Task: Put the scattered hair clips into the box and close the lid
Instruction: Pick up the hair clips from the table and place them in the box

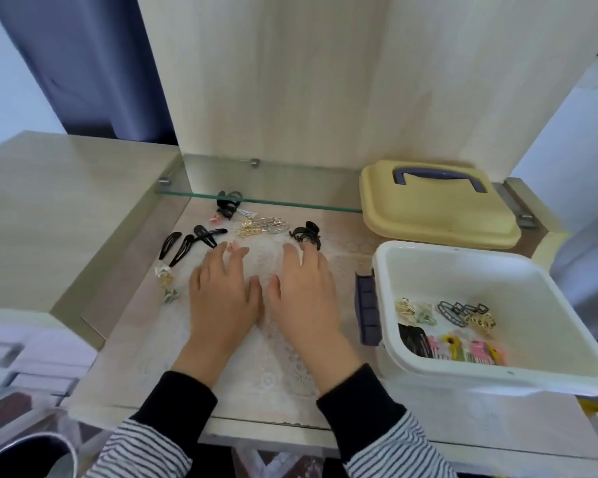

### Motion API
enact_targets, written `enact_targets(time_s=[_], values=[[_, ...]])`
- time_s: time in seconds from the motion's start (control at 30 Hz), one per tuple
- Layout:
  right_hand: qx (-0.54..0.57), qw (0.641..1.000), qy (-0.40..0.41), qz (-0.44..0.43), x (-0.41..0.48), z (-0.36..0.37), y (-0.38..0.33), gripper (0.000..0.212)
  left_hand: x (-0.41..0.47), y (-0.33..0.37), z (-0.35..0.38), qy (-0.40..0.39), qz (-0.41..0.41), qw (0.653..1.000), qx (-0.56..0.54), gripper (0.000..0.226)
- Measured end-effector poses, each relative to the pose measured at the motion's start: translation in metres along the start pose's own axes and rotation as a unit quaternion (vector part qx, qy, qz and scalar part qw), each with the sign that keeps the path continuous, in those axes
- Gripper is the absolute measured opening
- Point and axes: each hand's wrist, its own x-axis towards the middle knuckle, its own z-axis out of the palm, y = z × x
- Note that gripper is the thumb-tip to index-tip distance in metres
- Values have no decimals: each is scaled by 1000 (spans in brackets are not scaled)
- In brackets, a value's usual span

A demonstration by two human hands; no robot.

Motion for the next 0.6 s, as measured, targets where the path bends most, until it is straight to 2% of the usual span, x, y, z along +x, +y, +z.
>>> enact_targets(time_s=[0.13,0.27,0.37,0.47,0.6], values=[[-32,996,-64,48,7,26,15,67,10,-11,5,-3,-16,999,34,49],[-18,995,-44,87,19,41,20,78,20,-14,7,5,-17,999,48,52],[-12,994,-13,105,26,47,23,78,20,-16,11,-2,-21,999,46,55],[-17,993,-24,111,26,51,25,73,18,-17,14,-14,-24,999,32,57],[-10,994,-16,111,25,52,27,66,16,-18,13,-15,-29,999,2,47]])
